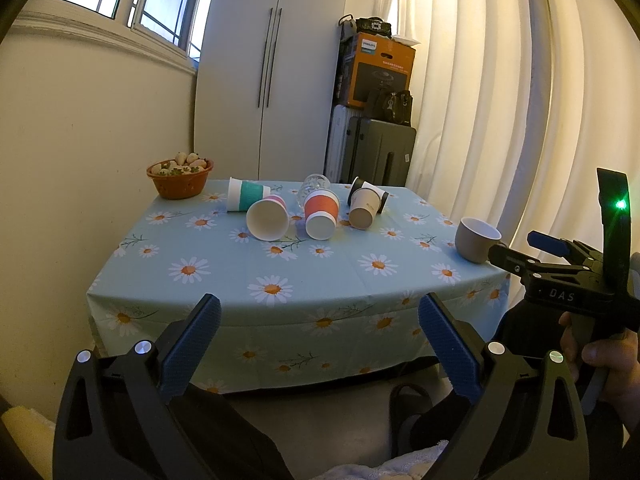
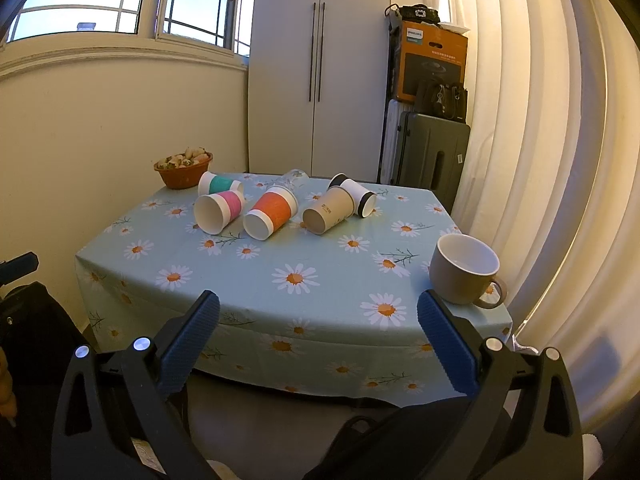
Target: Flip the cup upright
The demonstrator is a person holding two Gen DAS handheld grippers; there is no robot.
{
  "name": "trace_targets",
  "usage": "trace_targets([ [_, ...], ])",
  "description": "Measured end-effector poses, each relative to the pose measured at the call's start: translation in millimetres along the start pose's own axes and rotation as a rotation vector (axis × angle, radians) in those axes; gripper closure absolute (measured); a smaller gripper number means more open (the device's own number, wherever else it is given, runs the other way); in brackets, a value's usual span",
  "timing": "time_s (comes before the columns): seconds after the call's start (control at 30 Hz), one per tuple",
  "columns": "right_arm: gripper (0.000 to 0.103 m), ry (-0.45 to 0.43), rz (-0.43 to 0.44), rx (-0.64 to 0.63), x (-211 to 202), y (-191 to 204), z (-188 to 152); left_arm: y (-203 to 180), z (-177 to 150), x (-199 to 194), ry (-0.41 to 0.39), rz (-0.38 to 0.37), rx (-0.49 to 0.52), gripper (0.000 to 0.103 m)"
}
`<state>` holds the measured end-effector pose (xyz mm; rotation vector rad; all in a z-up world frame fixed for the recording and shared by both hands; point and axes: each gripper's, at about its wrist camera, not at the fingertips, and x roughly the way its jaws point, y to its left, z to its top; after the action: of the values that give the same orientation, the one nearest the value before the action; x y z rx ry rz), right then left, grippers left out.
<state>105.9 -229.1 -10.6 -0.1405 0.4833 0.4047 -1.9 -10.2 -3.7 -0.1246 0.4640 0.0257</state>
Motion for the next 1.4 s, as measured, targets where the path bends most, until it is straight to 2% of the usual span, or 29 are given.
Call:
trace_targets([
  [0.5,0.005,0.004,-0.002,0.0,0.4,0.2,0.5,-1.2,-4.3,4.6,0.007,0.003,0.001,0.007],
  [0.67,0.005,-0.009,0.004,-0.004,1.3,-2.5,-4.1,1.9,-3.1,15.2,0.053,-0.01,-0.009,0.007],
  [0.77,0.005,0.015,0.022,0.013,7.9,-6.6,-4.3,4.9,-0.2,22.3,0.076,-0.028,-0.029,0.007],
  [0.97,0.005,0.074,0.089,0.119,27.5,-29.4,7.4,12.6,11.5,45.0,0.124,-0.078,-0.068,0.007],
  [1.13,0.005,0.13,0.162,0.236,62.3,-51.2,27.1,19.0,28.2,71.5,0.148,-0.093,-0.074,0.007],
  [1.4,0.005,0.213,0.216,0.281,119.0,-49.0,48.8,29.6,53.5,115.7,0.18,-0.088,-0.063,0.007],
])
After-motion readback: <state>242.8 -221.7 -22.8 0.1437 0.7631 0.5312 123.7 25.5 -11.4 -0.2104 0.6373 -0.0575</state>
